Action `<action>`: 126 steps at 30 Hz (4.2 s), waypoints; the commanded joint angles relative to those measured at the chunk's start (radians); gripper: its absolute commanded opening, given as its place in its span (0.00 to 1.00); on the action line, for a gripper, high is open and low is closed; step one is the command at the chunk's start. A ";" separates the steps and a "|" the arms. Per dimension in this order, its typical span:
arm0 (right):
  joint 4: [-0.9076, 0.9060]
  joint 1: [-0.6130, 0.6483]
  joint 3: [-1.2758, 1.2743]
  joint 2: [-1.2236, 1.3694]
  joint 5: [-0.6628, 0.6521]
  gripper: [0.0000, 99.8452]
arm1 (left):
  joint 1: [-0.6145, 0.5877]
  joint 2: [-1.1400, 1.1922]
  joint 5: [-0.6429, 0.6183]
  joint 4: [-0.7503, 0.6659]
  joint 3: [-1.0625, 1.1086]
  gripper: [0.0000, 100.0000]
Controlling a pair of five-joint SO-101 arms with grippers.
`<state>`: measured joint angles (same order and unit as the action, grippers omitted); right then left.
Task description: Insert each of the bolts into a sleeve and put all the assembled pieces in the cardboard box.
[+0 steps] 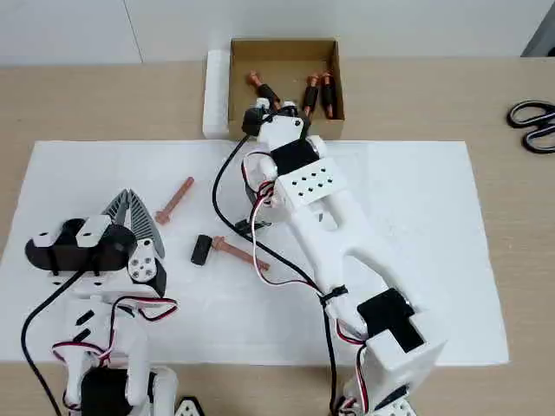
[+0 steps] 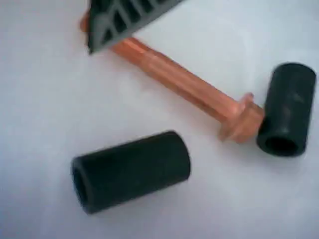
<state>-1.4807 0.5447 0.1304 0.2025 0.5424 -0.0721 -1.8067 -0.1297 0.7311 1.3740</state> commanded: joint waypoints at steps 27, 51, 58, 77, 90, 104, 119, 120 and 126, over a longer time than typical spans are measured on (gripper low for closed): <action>0.378 0.142 0.006 0.171 0.611 0.26 | -0.005 -0.011 -0.003 -0.003 -0.008 0.01; 0.432 0.038 0.011 0.364 0.618 0.26 | -0.003 -0.011 -0.003 -0.005 -0.008 0.01; 0.427 -0.016 0.006 0.364 0.618 0.26 | -0.003 -0.011 -0.003 -0.005 -0.008 0.01; 0.366 -0.048 0.011 0.358 0.617 0.01 | 0.000 -0.011 -0.003 -0.005 -0.008 0.01; 0.173 -0.041 0.011 0.068 0.462 0.00 | 0.002 -0.011 -0.002 -0.005 -0.008 0.01; 0.248 -0.038 0.006 -0.131 0.181 0.00 | 0.002 -0.011 -0.002 -0.006 -0.036 0.01; -0.045 -0.030 0.008 -0.483 -0.519 0.00 | 0.044 -0.009 -0.008 0.362 -0.246 0.01; -0.038 -0.028 0.005 -0.541 -0.519 0.00 | 0.046 -0.009 -0.009 0.391 -0.252 0.01; -0.018 -0.031 -0.103 -0.780 -0.523 0.00 | 0.046 -0.009 -0.009 0.497 -0.249 0.01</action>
<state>-1.5144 0.5079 0.0875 -0.4603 0.0299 -0.0307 -1.8067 -0.1327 1.1945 1.1623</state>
